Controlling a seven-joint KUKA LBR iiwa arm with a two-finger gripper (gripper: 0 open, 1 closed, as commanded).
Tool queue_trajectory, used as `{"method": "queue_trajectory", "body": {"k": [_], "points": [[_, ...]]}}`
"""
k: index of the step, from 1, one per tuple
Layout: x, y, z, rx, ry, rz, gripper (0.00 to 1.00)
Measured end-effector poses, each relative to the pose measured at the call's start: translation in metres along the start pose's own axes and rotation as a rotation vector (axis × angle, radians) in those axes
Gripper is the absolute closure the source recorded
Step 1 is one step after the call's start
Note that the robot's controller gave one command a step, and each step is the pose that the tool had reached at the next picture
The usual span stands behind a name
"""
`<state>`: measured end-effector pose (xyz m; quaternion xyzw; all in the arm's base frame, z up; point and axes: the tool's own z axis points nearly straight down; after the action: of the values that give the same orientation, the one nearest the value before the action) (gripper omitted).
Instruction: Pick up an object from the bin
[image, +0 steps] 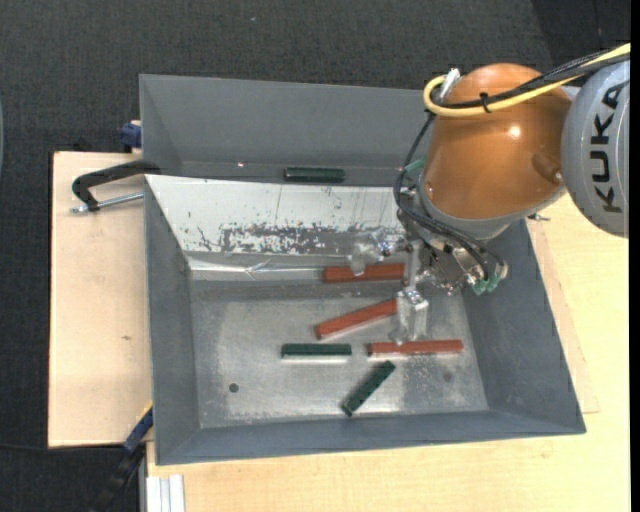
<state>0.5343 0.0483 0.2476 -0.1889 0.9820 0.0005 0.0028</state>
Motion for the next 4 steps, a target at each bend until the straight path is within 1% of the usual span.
{"method": "queue_trajectory", "body": {"k": [1,2,3,4], "points": [[0.000,0.000,0.000,0.000,0.000,0.000,0.00],[0.004,-0.008,0.047,0.002,-0.004,0.031,0.00],[-0.009,-0.003,0.107,0.002,-0.001,0.081,0.00],[-0.028,-0.025,0.152,-0.001,-0.002,0.102,0.00]]}}
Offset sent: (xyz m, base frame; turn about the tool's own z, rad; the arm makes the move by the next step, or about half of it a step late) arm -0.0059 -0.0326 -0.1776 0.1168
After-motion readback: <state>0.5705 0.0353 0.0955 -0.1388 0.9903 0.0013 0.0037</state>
